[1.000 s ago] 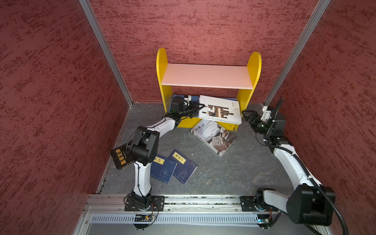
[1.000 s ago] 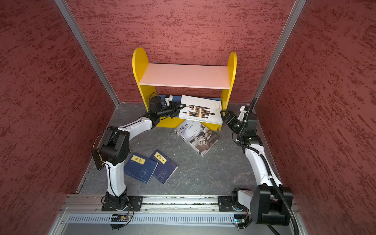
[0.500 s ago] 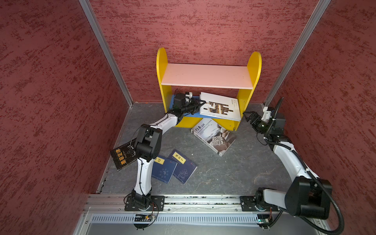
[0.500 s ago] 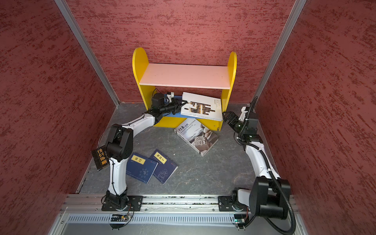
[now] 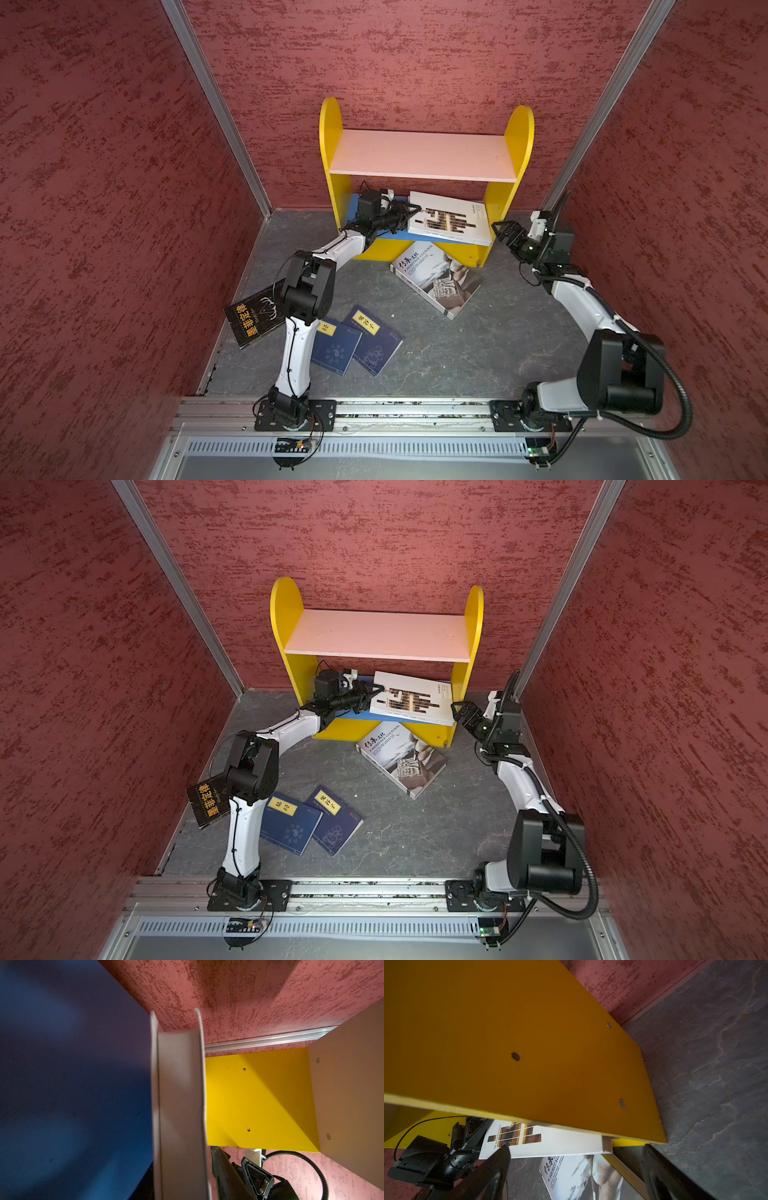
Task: Stacking books/files
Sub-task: Place the book at the bookshelf.
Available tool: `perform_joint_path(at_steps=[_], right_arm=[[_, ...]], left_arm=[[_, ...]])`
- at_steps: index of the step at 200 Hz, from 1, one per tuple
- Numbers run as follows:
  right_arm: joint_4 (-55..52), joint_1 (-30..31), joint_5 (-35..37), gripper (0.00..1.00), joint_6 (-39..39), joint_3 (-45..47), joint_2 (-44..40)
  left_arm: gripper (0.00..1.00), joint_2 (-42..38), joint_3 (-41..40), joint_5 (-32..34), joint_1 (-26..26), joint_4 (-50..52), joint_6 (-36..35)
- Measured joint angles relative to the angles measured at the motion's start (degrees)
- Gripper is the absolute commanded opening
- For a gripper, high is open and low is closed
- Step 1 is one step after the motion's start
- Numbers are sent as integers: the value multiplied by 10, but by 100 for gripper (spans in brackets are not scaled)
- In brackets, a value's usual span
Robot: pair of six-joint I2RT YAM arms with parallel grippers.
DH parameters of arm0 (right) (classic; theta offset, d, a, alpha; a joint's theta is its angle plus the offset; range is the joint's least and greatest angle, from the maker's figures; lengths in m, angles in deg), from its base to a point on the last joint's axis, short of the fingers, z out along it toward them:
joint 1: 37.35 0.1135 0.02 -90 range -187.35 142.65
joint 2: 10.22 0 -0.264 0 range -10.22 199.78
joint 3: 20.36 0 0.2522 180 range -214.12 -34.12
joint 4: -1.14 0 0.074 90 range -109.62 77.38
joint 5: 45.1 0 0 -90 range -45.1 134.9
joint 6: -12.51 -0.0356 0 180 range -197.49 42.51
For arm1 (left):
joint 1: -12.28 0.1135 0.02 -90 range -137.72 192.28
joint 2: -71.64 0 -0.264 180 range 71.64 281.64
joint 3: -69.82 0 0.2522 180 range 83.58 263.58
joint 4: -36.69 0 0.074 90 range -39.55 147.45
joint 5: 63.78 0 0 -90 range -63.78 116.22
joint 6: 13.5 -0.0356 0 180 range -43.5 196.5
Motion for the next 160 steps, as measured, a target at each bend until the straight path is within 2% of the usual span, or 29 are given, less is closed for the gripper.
perform_joint_path(at_steps=[32,60,122,160], right_arm=[[9,15,1,99,0,-12,32],[9,23,4,99,0,-12,44],[9,25,6,99,3,-12,45],[5,26,4,99,18,-12,44]], left_arm=[[72,3,21,13,0,27,-15],[100,0,27,37,0,57,-42],[99,-70,15,148,-2,203,-161],[99,-90,17,172,-16,272,-218]])
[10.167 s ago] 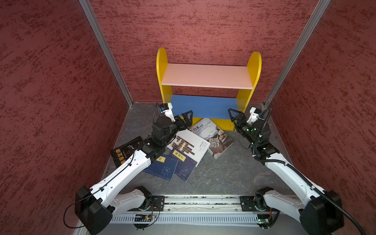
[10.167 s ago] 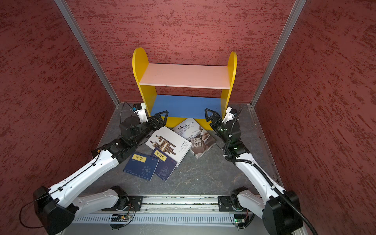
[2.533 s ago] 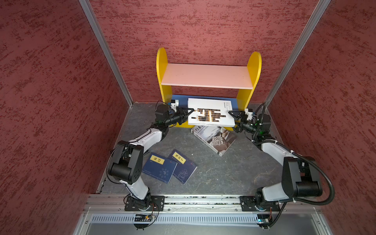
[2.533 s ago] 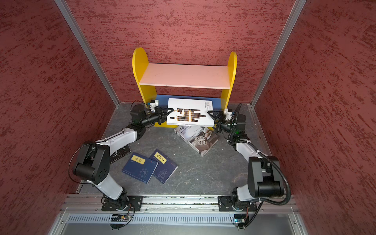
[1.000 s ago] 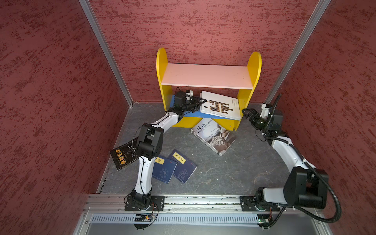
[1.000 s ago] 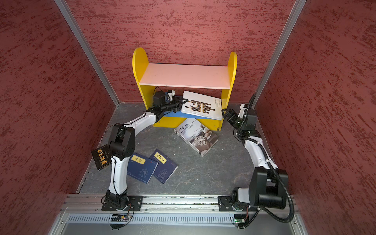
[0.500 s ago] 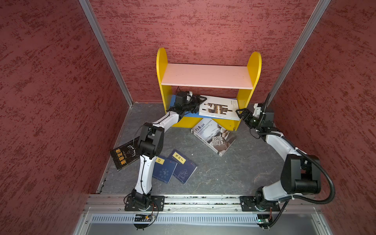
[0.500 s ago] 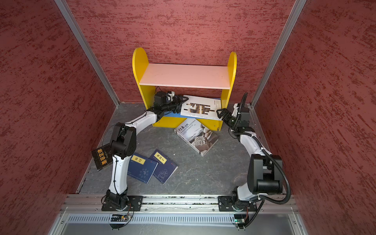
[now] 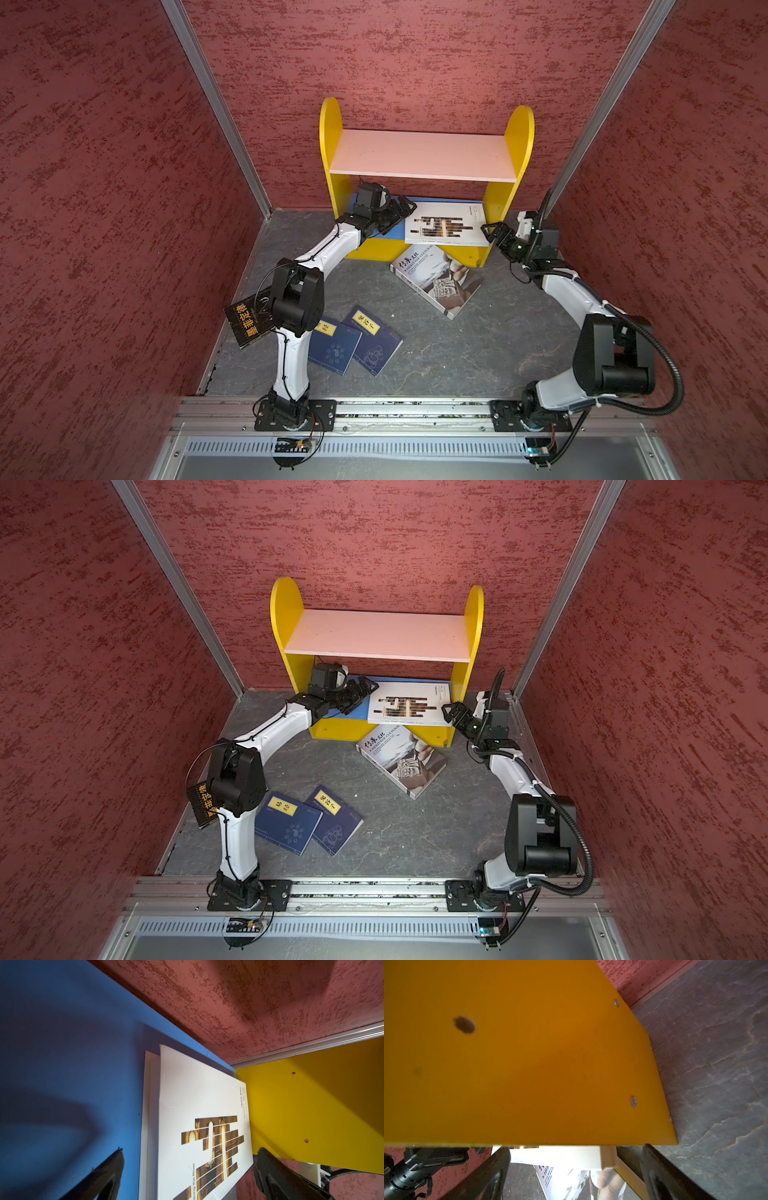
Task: Stacking books/files
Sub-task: Place the book at the bookshelf.
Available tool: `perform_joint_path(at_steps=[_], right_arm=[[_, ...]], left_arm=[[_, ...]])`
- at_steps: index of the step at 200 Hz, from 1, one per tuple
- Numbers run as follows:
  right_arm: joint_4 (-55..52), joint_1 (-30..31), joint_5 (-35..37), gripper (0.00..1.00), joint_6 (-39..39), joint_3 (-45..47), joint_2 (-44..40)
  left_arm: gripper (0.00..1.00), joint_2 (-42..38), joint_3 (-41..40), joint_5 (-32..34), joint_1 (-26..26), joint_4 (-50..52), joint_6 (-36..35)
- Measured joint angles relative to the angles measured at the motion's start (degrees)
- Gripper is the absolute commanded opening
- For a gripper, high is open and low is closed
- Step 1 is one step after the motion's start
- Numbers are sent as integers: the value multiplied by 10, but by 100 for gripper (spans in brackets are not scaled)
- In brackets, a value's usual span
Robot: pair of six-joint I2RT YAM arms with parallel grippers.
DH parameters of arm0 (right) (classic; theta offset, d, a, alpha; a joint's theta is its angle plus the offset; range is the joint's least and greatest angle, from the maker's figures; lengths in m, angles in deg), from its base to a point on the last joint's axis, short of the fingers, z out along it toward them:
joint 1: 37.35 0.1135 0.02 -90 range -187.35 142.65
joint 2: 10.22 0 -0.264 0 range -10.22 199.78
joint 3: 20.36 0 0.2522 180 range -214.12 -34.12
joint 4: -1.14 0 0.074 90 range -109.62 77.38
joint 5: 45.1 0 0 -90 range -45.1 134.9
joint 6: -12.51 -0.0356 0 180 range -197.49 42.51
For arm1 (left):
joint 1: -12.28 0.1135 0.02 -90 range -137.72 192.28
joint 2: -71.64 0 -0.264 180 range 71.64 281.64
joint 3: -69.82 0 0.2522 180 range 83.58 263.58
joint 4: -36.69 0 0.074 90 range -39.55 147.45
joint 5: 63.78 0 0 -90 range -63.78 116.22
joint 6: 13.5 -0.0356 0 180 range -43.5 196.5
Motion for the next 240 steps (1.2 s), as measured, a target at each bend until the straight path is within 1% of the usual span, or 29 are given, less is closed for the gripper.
perform_joint_path(at_steps=[29,54,74,96,147,195,240], right_arm=[[-26,0,-5,99,21,0,-14],[-63,0,-8,99,44,3,-52],[-74,0,-10,99,56,14,-85],[-78,0,-15,99,57,37,-101],[-80,0,-19,99,49,81,-97],[-18,0,-20,97,10,88,-60],[-5,0,-20,96,-2,90,-38]], left_arm=[[99,0,0,0,-11,29,-10],[99,0,0,-9,-18,29,-9],[99,3,2,-18,-22,24,-2],[99,6,3,-26,-25,21,3],[99,7,3,-34,-26,21,3],[100,7,3,-45,-26,19,9],[99,7,3,-48,-26,18,12]])
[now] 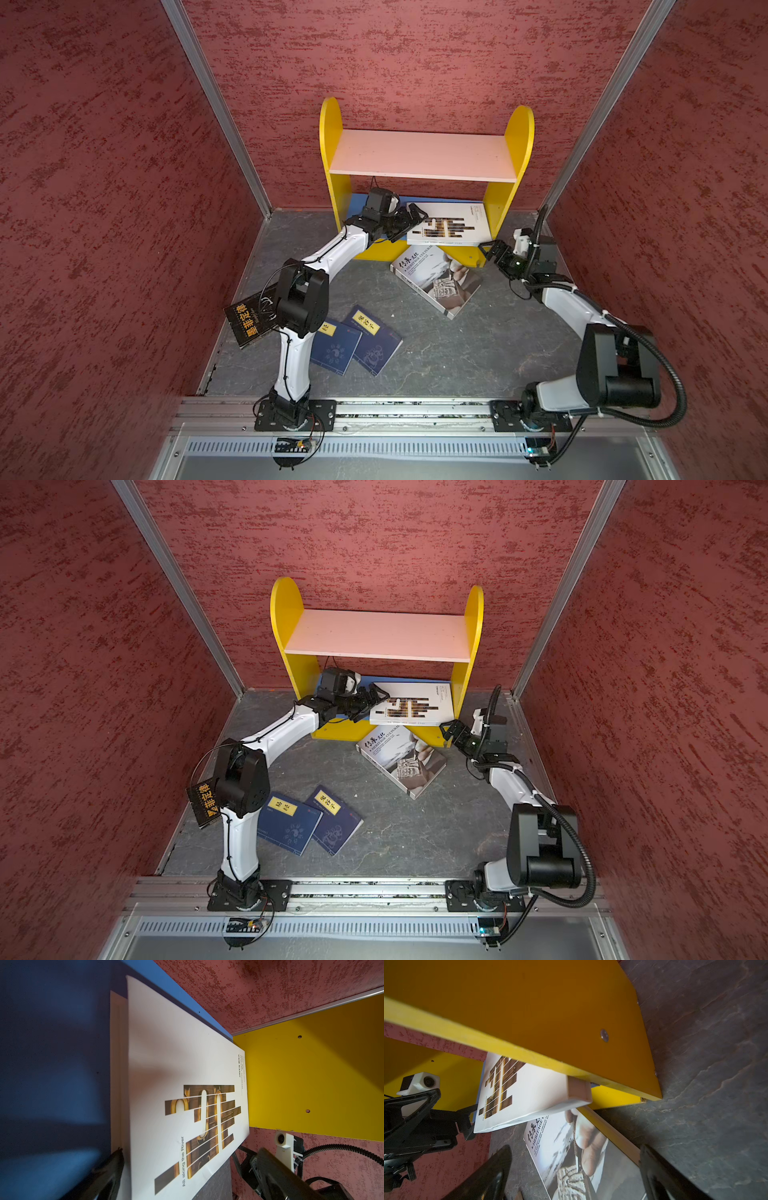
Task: Stacking books/files
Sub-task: Place the book at the bookshelf.
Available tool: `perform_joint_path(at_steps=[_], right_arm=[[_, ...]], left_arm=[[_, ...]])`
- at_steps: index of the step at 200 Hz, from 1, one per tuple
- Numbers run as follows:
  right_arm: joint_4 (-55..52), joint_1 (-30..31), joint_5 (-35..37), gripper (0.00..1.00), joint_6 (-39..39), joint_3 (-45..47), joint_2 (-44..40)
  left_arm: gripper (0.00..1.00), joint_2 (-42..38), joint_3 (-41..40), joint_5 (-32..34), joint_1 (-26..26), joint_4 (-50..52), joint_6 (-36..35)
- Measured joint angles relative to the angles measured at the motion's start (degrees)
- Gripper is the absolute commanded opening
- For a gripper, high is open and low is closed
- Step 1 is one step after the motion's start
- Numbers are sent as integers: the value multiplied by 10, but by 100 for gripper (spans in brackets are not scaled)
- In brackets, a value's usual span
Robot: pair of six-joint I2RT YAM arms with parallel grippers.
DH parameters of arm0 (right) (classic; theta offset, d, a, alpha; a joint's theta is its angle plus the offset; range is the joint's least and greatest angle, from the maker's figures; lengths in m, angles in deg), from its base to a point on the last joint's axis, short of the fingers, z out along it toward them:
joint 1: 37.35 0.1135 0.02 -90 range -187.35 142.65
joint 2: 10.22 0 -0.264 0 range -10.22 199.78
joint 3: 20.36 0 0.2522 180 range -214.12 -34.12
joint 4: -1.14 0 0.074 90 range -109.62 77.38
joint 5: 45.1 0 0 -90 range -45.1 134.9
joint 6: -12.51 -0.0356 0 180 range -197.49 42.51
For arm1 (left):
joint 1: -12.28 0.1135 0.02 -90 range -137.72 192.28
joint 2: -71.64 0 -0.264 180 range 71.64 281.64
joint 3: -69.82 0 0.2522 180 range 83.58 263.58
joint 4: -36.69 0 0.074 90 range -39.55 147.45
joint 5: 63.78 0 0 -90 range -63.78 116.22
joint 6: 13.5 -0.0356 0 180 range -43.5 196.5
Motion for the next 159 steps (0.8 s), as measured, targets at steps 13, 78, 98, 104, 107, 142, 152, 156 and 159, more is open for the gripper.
perform_joint_path(at_steps=[13,78,98,104,107,142,152,156,159], right_arm=[[5,0,0,95,-2,0,1],[12,0,0,93,-7,0,28],[13,0,0,91,-7,0,29],[14,0,0,90,-7,0,30],[14,0,0,90,-8,0,32],[35,0,1,87,-28,0,61],[40,0,2,87,-33,0,67],[41,0,2,86,-33,0,68],[42,0,3,86,-35,0,70]], left_arm=[[99,1,1,-1,0,-1,0],[99,17,23,-1,1,-1,2],[99,20,25,-1,1,-2,2],[99,21,25,-2,1,-2,2],[99,21,25,-2,1,-3,2],[99,22,25,-2,2,-5,2],[99,22,25,-2,2,-7,4],[100,22,25,-2,2,-8,5],[99,22,25,-2,2,-8,6]])
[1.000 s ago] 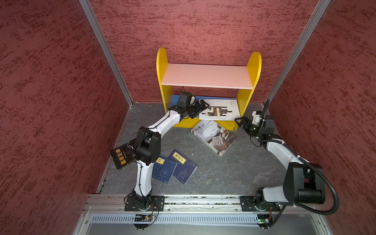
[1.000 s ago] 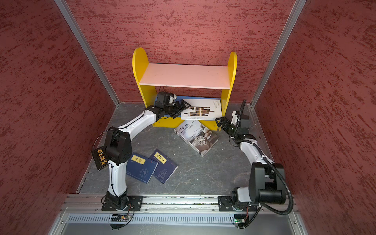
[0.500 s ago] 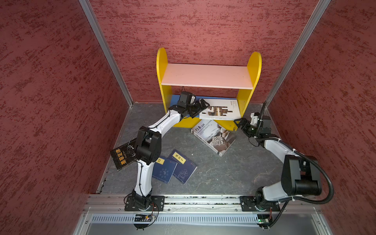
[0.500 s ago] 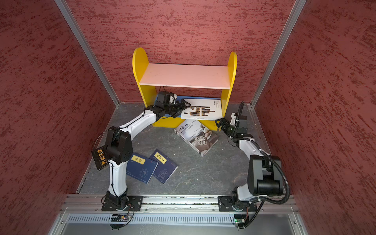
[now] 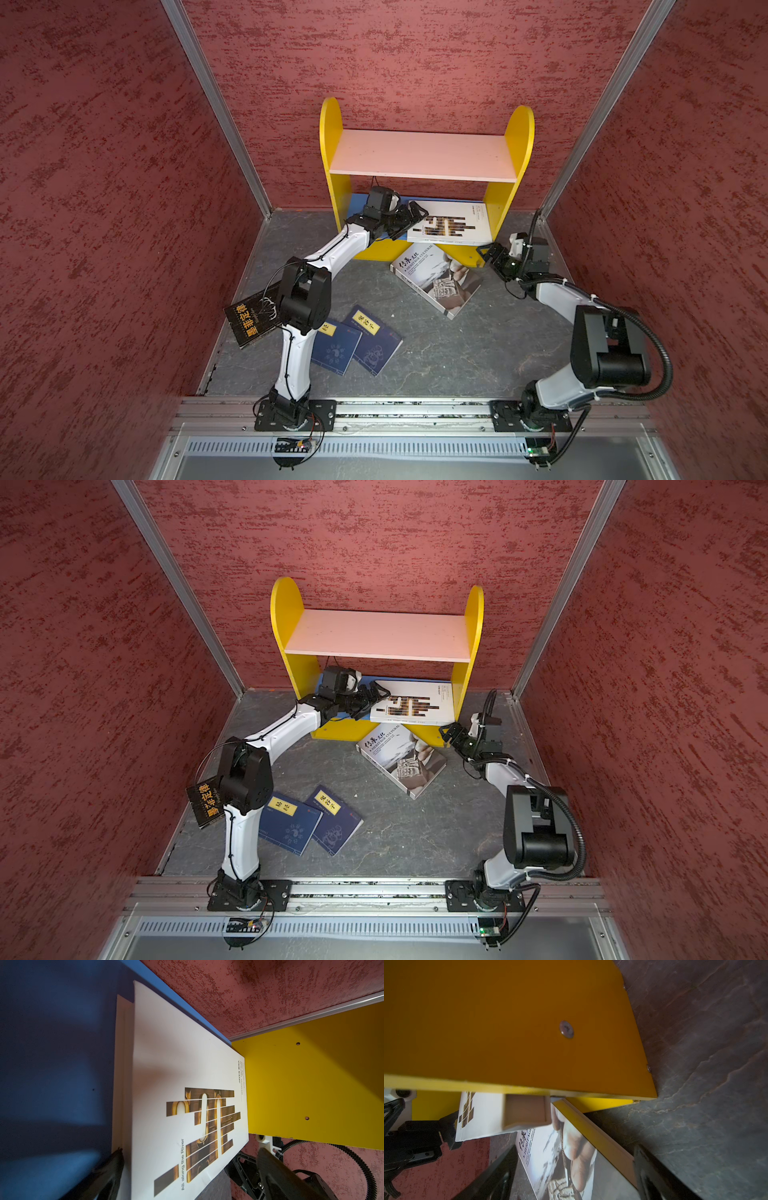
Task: Stacking books/files
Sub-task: Place the book at the bookshelf.
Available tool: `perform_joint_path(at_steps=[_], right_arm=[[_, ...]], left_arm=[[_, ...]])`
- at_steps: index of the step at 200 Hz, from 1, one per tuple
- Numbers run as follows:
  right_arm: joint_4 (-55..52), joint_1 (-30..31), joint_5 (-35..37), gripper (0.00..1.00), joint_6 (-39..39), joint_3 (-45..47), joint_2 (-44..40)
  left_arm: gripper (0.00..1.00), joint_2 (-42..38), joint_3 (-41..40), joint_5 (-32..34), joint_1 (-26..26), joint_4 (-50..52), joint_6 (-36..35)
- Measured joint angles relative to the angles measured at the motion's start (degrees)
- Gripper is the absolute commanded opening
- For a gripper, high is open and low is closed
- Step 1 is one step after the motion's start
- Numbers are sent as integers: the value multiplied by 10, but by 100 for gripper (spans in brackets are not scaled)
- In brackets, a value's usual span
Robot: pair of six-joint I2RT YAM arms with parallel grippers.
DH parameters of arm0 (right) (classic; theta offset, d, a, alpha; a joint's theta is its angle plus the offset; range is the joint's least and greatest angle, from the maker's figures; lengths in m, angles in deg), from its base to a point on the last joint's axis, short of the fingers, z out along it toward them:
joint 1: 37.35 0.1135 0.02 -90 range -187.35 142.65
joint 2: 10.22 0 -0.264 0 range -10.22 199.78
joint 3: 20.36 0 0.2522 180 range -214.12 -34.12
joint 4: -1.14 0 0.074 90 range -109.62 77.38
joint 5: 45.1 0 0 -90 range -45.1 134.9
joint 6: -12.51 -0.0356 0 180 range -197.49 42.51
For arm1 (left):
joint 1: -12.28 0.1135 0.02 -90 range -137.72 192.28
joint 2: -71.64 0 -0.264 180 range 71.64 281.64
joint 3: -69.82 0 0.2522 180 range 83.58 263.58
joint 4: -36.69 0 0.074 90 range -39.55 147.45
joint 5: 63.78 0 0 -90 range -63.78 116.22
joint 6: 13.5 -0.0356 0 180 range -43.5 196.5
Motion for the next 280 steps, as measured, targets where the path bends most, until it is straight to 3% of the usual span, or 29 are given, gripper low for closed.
perform_joint_path(at_steps=[280], right_arm=[[51,0,4,86,-38,-13,26]], left_arm=[[99,20,34,-2,5,2,6]])
